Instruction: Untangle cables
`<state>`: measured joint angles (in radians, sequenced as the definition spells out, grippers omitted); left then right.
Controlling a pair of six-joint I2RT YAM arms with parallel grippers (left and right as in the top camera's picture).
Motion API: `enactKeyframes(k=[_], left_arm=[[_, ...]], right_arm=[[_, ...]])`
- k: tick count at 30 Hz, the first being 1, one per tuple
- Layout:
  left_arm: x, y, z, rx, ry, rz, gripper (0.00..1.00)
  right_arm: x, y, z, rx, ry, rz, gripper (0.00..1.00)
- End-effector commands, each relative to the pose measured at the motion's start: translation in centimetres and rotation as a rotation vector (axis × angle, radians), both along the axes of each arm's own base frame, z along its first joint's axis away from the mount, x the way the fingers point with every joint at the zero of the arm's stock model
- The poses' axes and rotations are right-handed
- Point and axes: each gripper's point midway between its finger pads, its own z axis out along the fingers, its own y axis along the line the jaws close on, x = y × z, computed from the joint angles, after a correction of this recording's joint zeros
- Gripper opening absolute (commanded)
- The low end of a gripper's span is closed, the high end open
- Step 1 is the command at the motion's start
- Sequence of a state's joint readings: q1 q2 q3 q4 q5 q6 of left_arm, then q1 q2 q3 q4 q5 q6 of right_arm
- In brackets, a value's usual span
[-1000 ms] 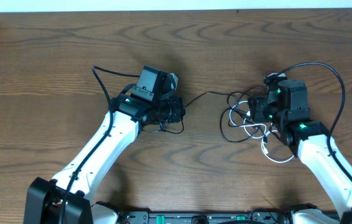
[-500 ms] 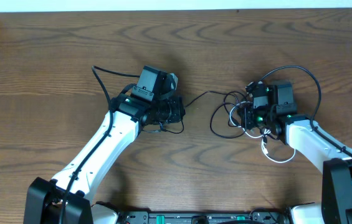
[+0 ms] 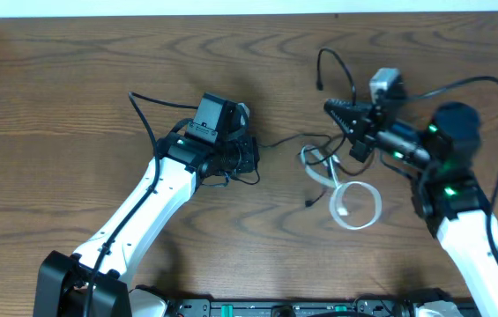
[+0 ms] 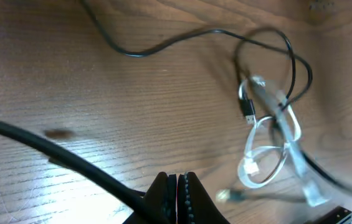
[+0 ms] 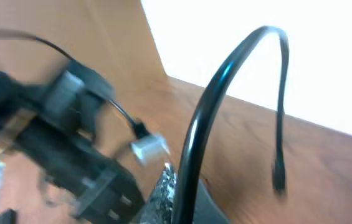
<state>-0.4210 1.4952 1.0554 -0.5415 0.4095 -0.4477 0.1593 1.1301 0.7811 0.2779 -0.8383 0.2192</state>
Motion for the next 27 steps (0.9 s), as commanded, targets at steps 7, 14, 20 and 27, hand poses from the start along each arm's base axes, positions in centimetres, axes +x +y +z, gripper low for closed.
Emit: enactKeyframes(k=[7, 14, 20, 27], left_arm=[[0.3, 0.0, 0.1, 0.011, -0.014, -0.004, 0.22], [-0.2, -2.2, 1.7, -0.094, -0.075, -0.162, 0.58], [-0.1, -4.3, 5.2, -0.225, -0.199, -0.274, 0.6], [-1.8, -7.3, 9.1, -0.34, -0.35, -0.452, 0.6]], right_arm=[[-2.8, 0.2, 6.3, 0.17, -0.065, 0.073, 0.01], [-1.9, -0.6, 7.6, 0.209, -0.103, 0.001, 0.01], [-1.7, -0.7, 7.5, 0.211, -0.098, -0.01, 0.01], [-1.0, -1.3, 7.7, 0.225, -0.097, -0.064, 0.01]])
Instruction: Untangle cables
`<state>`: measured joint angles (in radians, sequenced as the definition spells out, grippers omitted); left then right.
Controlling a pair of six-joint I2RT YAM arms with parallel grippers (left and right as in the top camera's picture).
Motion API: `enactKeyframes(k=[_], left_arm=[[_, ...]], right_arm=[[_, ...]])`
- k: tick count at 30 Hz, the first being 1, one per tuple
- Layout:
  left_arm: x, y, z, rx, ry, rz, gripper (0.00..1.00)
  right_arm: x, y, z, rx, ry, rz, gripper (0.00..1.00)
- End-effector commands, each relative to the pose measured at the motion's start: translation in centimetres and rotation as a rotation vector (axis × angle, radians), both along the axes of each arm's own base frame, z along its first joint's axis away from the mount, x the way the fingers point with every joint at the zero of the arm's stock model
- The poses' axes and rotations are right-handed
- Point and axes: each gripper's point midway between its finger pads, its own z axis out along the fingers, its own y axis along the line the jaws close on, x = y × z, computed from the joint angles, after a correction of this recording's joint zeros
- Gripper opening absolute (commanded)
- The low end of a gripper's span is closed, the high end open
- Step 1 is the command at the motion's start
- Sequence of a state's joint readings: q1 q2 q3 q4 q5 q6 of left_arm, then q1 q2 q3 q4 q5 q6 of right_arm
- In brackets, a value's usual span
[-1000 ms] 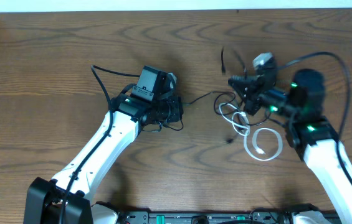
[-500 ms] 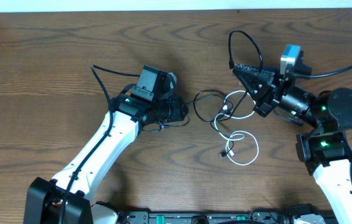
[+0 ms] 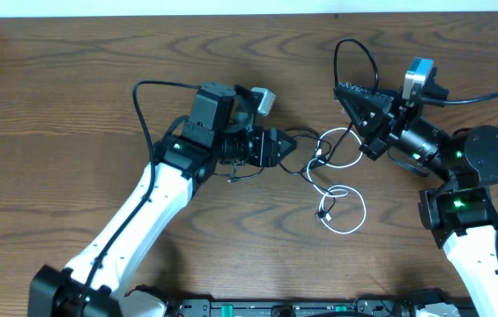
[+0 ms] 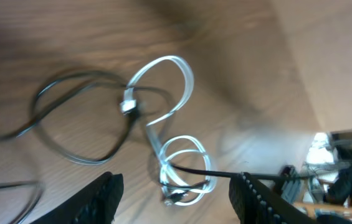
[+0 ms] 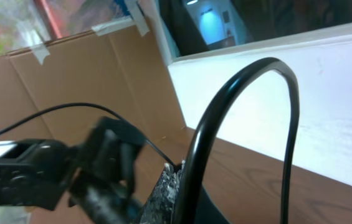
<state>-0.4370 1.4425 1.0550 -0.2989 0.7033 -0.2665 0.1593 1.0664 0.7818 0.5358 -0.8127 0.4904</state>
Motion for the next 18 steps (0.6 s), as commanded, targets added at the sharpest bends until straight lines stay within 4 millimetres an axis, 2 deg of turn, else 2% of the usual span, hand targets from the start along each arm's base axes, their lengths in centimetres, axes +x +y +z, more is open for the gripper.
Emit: enactKeyframes(k=[1, 8, 12, 18], left_arm=[[-2.4, -2.2, 2.1, -0.047, -0.083, -0.15, 0.6], [-5.4, -5.2, 2.0, -0.023, -0.184, -0.311, 0.6], [-4.8, -5.3, 1.3, 0.043, -0.219, -0.267, 0.6], [-2.8, -5.0, 0.7, 0.152, -0.304, -0.161, 0.6]], right_arm=[[0.9, -1.0, 0.8, 0.039, 0.012, -0.074, 0.01], [3.8, -4.1, 1.3, 0.255, 0.19, -0.268, 0.01], [4.1, -4.7, 1.6, 0.36, 0.27, -0.275, 0.01], [3.4, -4.0, 2.4, 0.438, 0.327, -0.189, 0.01]])
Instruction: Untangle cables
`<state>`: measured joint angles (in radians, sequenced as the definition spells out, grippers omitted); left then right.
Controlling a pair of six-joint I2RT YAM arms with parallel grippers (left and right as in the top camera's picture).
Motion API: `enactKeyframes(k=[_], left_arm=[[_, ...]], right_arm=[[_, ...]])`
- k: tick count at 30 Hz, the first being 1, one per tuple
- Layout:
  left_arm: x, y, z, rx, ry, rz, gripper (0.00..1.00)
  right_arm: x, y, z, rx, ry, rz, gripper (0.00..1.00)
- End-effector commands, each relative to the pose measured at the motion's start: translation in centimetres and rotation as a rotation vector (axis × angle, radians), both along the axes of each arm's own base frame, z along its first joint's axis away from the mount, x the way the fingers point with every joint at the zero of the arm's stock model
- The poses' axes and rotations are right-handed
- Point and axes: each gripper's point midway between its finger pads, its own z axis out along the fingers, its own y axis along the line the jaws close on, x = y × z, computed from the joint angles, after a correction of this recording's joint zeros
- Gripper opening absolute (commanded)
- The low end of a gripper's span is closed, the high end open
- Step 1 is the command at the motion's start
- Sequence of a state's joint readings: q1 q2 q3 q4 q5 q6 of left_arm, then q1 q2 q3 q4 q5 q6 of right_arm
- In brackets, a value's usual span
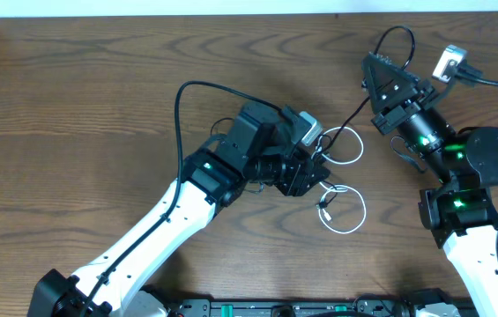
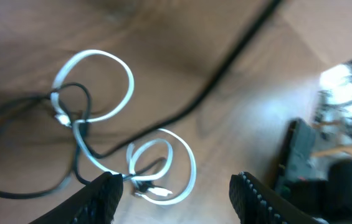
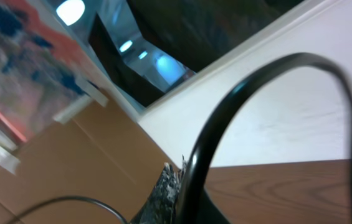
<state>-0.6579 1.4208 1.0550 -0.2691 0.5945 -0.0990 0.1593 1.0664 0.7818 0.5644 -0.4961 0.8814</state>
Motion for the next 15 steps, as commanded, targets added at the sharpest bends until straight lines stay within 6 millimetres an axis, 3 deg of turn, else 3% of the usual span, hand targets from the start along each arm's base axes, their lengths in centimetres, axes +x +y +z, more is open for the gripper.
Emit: enactKeyframes(k=[1, 11, 15], left_arm=[[2.0, 0.3, 0.2, 0.061, -0.113, 0.084, 0.6], [2.5, -0.9, -0.7, 0.083, -0.149, 0.102, 0.6], [2.8, -1.3, -0.8, 0.074, -0.152, 0.104, 0.52]], right_arm=[[-0.4, -0.2, 1.1, 0.111, 0.042, 0.036, 0.01], [-1.4, 0.3, 2.5, 0.168, 0.023, 0.1, 0.01], [-1.5, 0.4, 2.7, 0.166, 0.015, 0.107, 0.01]])
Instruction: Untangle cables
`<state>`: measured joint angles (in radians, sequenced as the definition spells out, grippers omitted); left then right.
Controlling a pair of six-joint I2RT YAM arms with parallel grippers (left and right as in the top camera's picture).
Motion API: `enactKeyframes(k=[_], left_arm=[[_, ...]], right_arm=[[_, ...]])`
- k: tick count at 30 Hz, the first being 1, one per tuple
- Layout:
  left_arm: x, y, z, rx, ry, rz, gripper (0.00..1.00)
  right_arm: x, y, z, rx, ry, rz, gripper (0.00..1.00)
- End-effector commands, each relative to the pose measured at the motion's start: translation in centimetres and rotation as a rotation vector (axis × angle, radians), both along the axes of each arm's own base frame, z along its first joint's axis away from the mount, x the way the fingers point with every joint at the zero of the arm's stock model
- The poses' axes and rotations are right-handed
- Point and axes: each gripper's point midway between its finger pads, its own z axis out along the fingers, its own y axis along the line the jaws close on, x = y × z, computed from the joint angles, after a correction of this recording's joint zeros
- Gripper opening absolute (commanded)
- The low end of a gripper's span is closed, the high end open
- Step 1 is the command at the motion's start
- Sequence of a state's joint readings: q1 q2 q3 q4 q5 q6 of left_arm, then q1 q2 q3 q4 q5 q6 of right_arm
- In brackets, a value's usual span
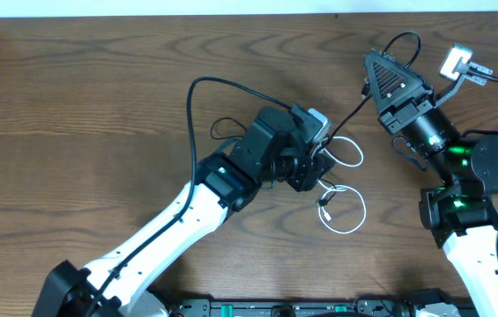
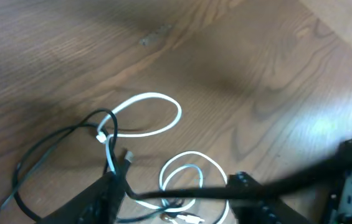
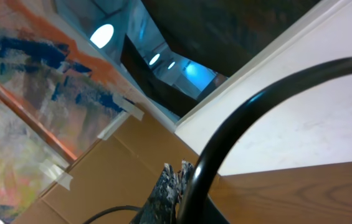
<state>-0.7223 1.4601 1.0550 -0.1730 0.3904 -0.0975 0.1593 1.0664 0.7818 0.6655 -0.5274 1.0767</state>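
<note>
A white cable lies in two loops, one at the tangle and one nearer the front; both show in the left wrist view. A black cable runs from the tangle up to my right gripper, which is raised at the far right and shut on it. My left gripper hangs open over the tangle. In its own view a taut stretch of black cable crosses between its spread fingers.
The wooden table stretches bare to the left. A slack black loop lies left of the white loops. The left arm's own lead arcs over the table. A white wall edges the table's far side.
My left gripper has shifted slightly toward the far right over the tangle, and a black cable now crosses between its open fingers. The right gripper still holds the black cable raised.
At first my left gripper was shut left of the tangle, and the right one held the black cable close above it. Then the left was open and nearer, and the right had drawn back. The white loops have spread apart; the left now hangs over them.
</note>
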Motion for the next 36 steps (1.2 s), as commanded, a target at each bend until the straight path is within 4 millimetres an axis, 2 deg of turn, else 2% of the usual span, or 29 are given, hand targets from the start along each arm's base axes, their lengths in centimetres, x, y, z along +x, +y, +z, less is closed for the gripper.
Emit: enactKeyframes(k=[1, 2, 3, 4, 6, 8, 12, 16, 19, 22, 24, 27, 31, 34, 36], left_arm=[[0.7, -0.2, 0.1, 0.006, -0.029, 0.012, 0.46], [0.7, -0.2, 0.3, 0.0, -0.035, 0.012, 0.41], [0.8, -0.3, 0.5, -0.006, -0.042, 0.012, 0.31], [0.9, -0.4, 0.6, -0.008, -0.045, 0.012, 0.27], [1.0, -0.5, 0.8, -0.016, -0.052, 0.013, 0.13], [1.0, -0.5, 0.9, -0.018, -0.056, 0.013, 0.08], [1.0, -0.5, 1.0, -0.02, -0.059, 0.013, 0.08], [1.2, 0.2, 2.5, -0.054, -0.067, 0.041, 0.07], [1.6, 1.4, 4.8, -0.109, -0.069, 0.096, 0.08], [1.9, 3.0, 7.7, -0.179, -0.086, 0.151, 0.07], [1.8, 4.1, 9.6, -0.225, -0.106, 0.171, 0.07], [1.6, 5.7, 13.0, -0.309, -0.148, 0.196, 0.07], [1.0, 7.2, 17.6, -0.445, -0.206, 0.201, 0.08], [0.1, 7.6, 20.3, -0.528, -0.24, 0.172, 0.08], [-0.3, 7.7, 21.3, -0.557, -0.258, 0.154, 0.08]], right_arm=[[-0.5, 0.2, 0.6, 0.016, -0.005, 0.025, 0.01], [-0.5, 0.2, 0.6, 0.016, -0.005, 0.025, 0.01], [-0.5, 0.2, 0.6, 0.015, -0.005, 0.025, 0.01], [-0.5, 0.2, 0.6, 0.015, -0.005, 0.026, 0.01], [-0.5, 0.2, 0.6, 0.015, -0.005, 0.025, 0.01], [-0.6, 0.2, 0.6, 0.014, -0.005, 0.028, 0.01], [-0.4, 0.2, 0.1, 0.005, 0.013, 0.027, 0.01], [0.8, -0.4, -2.1, -0.058, 0.076, -0.031, 0.01], [2.7, -2.3, -6.1, -0.108, 0.23, -0.146, 0.02], [3.9, -4.5, -10.3, -0.176, 0.383, -0.276, 0.15], [4.2, -5.2, -12.5, -0.249, 0.432, -0.317, 0.19], [4.4, -5.0, -14.8, -0.352, 0.462, -0.303, 0.24], [4.4, -3.4, -17.2, -0.419, 0.485, -0.196, 0.29], [4.1, -1.9, -18.6, -0.447, 0.494, -0.091, 0.32], [3.6, -0.6, -19.6, -0.463, 0.493, 0.003, 0.35]])
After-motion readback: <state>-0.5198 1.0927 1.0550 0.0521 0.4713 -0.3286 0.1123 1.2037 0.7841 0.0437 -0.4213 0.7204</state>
